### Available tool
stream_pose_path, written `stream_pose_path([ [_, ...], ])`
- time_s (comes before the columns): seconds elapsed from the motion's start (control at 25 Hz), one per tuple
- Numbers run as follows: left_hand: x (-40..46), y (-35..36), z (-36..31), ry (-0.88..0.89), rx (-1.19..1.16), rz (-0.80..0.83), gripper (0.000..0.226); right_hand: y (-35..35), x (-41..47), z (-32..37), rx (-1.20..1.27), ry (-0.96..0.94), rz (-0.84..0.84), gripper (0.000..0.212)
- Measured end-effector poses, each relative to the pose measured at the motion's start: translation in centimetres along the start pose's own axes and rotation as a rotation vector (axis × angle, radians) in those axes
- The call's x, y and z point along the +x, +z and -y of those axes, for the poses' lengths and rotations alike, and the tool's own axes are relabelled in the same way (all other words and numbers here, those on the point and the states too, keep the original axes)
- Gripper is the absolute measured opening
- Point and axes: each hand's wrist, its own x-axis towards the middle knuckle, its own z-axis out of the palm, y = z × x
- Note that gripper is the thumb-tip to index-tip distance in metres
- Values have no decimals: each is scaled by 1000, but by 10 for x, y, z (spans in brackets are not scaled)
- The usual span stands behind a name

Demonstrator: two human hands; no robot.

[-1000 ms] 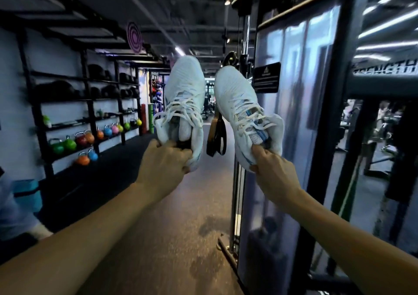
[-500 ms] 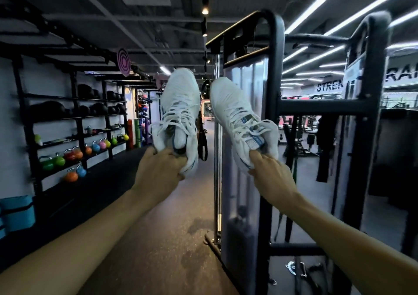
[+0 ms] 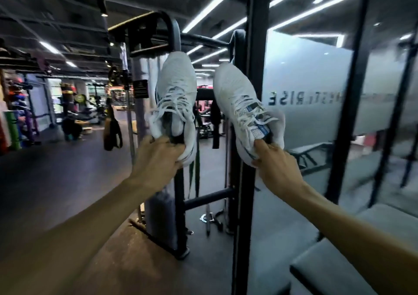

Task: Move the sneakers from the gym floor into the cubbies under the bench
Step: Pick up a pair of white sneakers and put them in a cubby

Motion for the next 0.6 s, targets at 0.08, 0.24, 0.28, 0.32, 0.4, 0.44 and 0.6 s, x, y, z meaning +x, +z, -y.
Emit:
stream_pose_path([
  [0.08, 15, -22, -49, 66, -62, -35, 35, -41, -39, -44, -75, 77, 5, 27],
  [0.24, 47, -58, -153, 176, -201, -140, 36, -128, -116, -120, -181, 219, -22, 21],
  [0.28, 55, -68, -187, 202, -229, -164, 35, -152, -140, -141, -217, 248, -21, 21],
  [0.32, 63, -78, -221, 225, -249, -180, 35, -177, -165, -163, -243, 272, -30, 21],
  [0.4, 76, -104, -296, 264, -308, -209, 36, -230, -217, -207, -312, 325, -49, 20],
  [0.44, 80, -120, -335, 277, -355, -228, 36, -259, -246, -230, -363, 360, -52, 20],
  [0.6, 92, -177, -484, 282, -539, -229, 32, -361, -348, -309, -476, 473, -54, 20],
])
